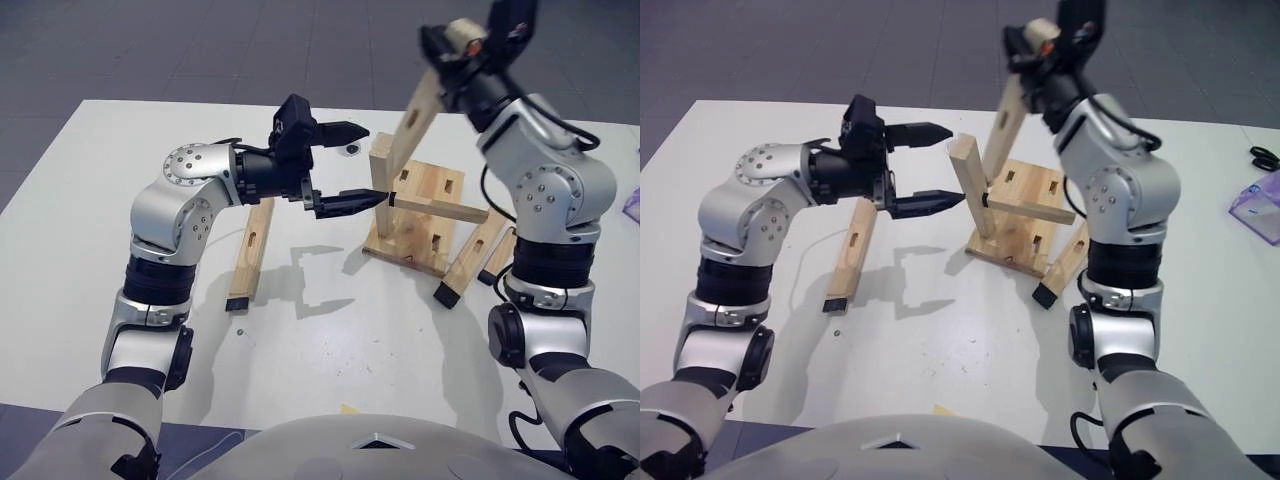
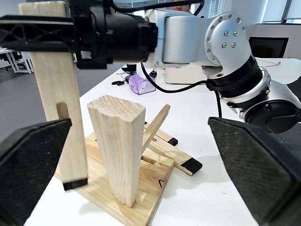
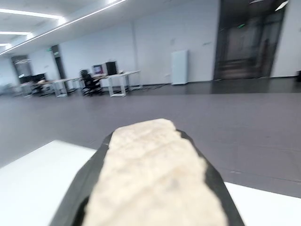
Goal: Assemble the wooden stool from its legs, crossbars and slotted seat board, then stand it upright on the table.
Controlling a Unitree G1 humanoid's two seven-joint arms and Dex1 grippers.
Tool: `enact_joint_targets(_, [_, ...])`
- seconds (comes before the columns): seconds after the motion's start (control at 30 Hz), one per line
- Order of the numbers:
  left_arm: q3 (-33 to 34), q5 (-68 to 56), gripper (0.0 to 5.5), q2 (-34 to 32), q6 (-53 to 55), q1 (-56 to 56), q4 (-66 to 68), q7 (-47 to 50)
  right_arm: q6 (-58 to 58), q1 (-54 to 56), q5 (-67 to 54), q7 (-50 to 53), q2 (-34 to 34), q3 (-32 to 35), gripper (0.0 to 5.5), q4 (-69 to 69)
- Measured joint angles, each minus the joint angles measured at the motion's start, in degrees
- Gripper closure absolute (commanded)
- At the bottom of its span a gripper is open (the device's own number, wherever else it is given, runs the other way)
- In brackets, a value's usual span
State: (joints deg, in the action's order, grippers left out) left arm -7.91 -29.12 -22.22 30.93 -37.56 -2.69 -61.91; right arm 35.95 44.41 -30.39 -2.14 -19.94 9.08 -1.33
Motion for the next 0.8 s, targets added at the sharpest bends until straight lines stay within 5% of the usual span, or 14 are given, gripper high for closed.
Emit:
enact_joint_targets(0.27, [-5.42,7.96,0.10,1.61,-10.62,-8.73,15.60,-4.60,-6.56,1.92,6.18,0.60,-2.47,4.87,4.42,6.51])
enact_joint_targets(0.8, [-8.78,8.11,2.85,5.90,-8.54,-9.74,15.15,-12.11,-6.55,0.13,8.47,0.53,-1.93,6.89,4.42,6.84])
